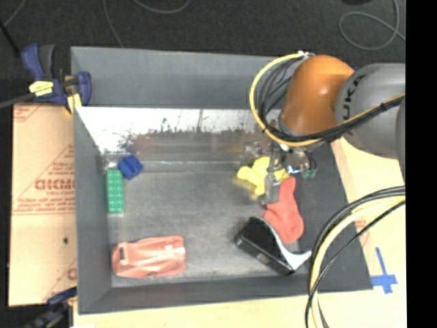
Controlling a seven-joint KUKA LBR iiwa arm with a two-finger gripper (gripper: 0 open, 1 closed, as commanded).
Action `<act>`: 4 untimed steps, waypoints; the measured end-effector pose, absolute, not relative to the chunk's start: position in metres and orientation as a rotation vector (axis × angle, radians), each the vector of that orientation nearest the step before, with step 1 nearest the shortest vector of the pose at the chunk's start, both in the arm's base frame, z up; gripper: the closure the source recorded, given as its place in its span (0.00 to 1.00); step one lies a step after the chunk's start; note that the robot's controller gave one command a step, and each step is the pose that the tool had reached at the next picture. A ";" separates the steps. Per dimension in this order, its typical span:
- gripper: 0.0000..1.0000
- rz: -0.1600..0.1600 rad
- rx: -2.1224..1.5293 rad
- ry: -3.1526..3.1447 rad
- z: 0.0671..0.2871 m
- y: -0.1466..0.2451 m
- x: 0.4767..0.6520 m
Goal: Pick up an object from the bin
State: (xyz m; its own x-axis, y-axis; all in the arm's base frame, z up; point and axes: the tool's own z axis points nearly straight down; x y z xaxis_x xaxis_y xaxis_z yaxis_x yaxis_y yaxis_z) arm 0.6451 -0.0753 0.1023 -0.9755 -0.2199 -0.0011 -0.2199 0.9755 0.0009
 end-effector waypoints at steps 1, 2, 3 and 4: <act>0.00 0.000 -0.032 3.120 0.110 -0.085 0.653; 0.00 -0.003 -0.368 3.106 0.083 -0.101 0.656; 1.00 0.001 0.094 3.114 0.072 -0.106 0.646; 1.00 0.001 0.094 3.114 0.072 -0.106 0.646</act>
Offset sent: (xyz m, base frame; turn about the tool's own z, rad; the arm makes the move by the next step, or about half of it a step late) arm 0.0100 -0.0316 -0.0323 -0.0495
